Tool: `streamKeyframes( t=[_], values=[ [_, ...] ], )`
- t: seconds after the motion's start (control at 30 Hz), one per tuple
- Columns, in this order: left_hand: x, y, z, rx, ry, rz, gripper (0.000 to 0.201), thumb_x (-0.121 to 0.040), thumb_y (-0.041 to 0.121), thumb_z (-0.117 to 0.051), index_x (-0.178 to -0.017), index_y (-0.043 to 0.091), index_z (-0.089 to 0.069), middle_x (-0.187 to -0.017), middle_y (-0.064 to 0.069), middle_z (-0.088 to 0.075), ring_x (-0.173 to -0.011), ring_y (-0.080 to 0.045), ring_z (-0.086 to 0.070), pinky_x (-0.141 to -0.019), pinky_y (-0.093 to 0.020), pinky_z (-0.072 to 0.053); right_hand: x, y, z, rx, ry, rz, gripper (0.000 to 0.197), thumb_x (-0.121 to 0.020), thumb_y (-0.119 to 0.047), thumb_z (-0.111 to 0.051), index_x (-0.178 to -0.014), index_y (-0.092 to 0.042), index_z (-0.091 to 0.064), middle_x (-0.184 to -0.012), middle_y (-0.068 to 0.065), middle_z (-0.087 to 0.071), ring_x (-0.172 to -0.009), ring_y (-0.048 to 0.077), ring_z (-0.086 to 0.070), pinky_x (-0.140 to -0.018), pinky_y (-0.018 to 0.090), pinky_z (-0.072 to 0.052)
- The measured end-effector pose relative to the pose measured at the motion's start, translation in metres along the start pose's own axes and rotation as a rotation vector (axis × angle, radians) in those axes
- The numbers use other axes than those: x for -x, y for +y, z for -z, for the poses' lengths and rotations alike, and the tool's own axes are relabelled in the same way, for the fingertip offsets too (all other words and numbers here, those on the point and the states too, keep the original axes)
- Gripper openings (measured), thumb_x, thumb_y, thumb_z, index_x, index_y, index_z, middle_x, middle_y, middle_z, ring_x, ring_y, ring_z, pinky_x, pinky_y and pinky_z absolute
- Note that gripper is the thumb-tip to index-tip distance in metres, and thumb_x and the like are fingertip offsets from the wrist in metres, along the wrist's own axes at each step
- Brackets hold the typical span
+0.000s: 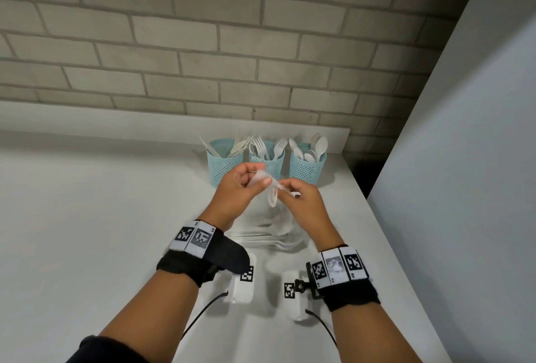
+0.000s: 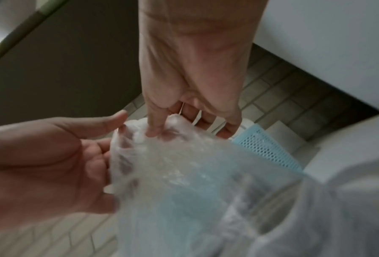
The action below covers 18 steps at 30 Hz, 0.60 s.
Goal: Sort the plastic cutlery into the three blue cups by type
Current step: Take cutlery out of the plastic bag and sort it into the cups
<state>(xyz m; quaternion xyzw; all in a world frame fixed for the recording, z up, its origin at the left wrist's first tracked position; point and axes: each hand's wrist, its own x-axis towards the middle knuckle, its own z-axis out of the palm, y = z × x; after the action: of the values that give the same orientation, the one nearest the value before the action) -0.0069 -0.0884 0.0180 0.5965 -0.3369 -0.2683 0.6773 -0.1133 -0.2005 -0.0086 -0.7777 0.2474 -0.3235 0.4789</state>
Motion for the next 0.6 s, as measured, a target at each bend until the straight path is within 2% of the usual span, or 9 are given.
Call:
streamKeyframes(
  t=[0.1,0.2,0.23,0.3,0.33,0.4,0.5,0.53,0.6],
  values=[
    [-0.003,0.009,0.006,0.078,0.112,0.002,0.016,-0.09,0.01,-0.06,-0.104,0.015,-0.059,-0.086,0.005,-0.065,-0.077,-0.003,-0.058,-0.071,-0.012,-0.047,-0.001,0.001,0.01,-0.075,0.143,-0.017,0.016,-0.089,-0.017,-0.061,-0.073,-0.015,-0.059,-0.072,-0.001,-0.057,-0.071,0.011,-0.05,-0.07,0.023,-0.041],
    [-0.006,0.018,0.012,0.117,0.134,0.038,0.007,-0.093,0.018,-0.054,-0.097,0.022,-0.059,-0.081,0.009,-0.06,-0.078,-0.008,-0.053,-0.084,-0.03,-0.042,-0.003,-0.005,0.017,-0.132,0.189,-0.027,0.026,-0.093,-0.023,-0.056,-0.077,-0.003,-0.056,-0.08,0.017,-0.059,-0.077,0.013,-0.052,-0.075,0.024,-0.042],
    [-0.005,0.022,0.01,0.113,0.12,0.032,0.008,-0.094,0.018,-0.053,-0.095,0.022,-0.059,-0.08,0.009,-0.058,-0.076,-0.008,-0.051,-0.084,-0.031,-0.041,-0.004,-0.01,0.016,-0.141,0.184,-0.018,0.023,-0.094,-0.021,-0.054,-0.079,-0.005,-0.058,-0.085,0.016,-0.063,-0.082,0.012,-0.055,-0.079,0.023,-0.043],
    [-0.004,0.032,0.003,0.13,0.084,0.009,0.011,-0.096,0.016,-0.049,-0.094,0.023,-0.059,-0.08,0.009,-0.058,-0.074,-0.006,-0.052,-0.08,-0.027,-0.042,-0.005,-0.024,0.011,-0.189,0.168,0.007,0.016,-0.096,-0.015,-0.049,-0.085,-0.016,-0.059,-0.085,0.004,-0.065,-0.085,0.006,-0.059,-0.084,0.015,-0.043],
    [-0.003,0.038,0.001,0.161,0.068,-0.002,0.013,-0.096,0.016,-0.048,-0.094,0.023,-0.059,-0.078,0.009,-0.06,-0.072,-0.005,-0.053,-0.077,-0.025,-0.043,-0.005,-0.031,0.011,-0.23,0.162,0.03,0.017,-0.098,-0.012,-0.045,-0.09,-0.018,-0.059,-0.082,0.0,-0.064,-0.081,0.001,-0.06,-0.083,0.01,-0.043],
    [-0.001,0.049,0.003,0.253,0.063,-0.013,0.017,-0.098,0.015,-0.043,-0.094,0.02,-0.059,-0.062,0.014,-0.058,-0.06,-0.002,-0.052,-0.069,-0.02,-0.045,-0.005,-0.042,0.017,-0.301,0.156,0.066,0.02,-0.099,-0.01,-0.04,-0.095,-0.018,-0.058,-0.072,-0.003,-0.058,-0.069,0.0,-0.057,-0.077,0.007,-0.043],
    [0.002,0.063,0.01,0.283,0.062,-0.05,0.026,-0.101,0.019,-0.036,-0.089,0.015,-0.058,-0.046,0.013,-0.042,-0.046,-0.002,-0.041,-0.061,-0.023,-0.039,-0.001,-0.052,0.026,-0.134,0.084,0.093,0.013,-0.096,-0.017,-0.049,-0.097,-0.019,-0.061,-0.078,-0.007,-0.058,-0.068,-0.003,-0.053,-0.07,0.006,-0.042],
    [0.004,0.066,0.011,0.285,0.049,-0.06,0.03,-0.101,0.024,-0.035,-0.085,0.014,-0.057,-0.045,0.013,-0.039,-0.043,-0.002,-0.04,-0.059,-0.024,-0.037,0.0,-0.053,0.027,-0.024,0.021,0.09,0.009,-0.093,-0.021,-0.054,-0.096,-0.02,-0.063,-0.084,-0.007,-0.062,-0.071,-0.005,-0.055,-0.07,0.008,-0.044],
    [0.007,0.07,0.012,0.286,-0.008,-0.061,0.038,-0.098,0.036,-0.034,-0.077,0.012,-0.056,-0.043,0.011,-0.032,-0.04,-0.004,-0.034,-0.056,-0.025,-0.031,0.002,-0.052,0.028,0.229,-0.111,0.069,0.013,-0.086,-0.034,-0.064,-0.094,-0.023,-0.066,-0.094,-0.006,-0.068,-0.085,0.004,-0.062,-0.077,0.022,-0.05]
  ],
)
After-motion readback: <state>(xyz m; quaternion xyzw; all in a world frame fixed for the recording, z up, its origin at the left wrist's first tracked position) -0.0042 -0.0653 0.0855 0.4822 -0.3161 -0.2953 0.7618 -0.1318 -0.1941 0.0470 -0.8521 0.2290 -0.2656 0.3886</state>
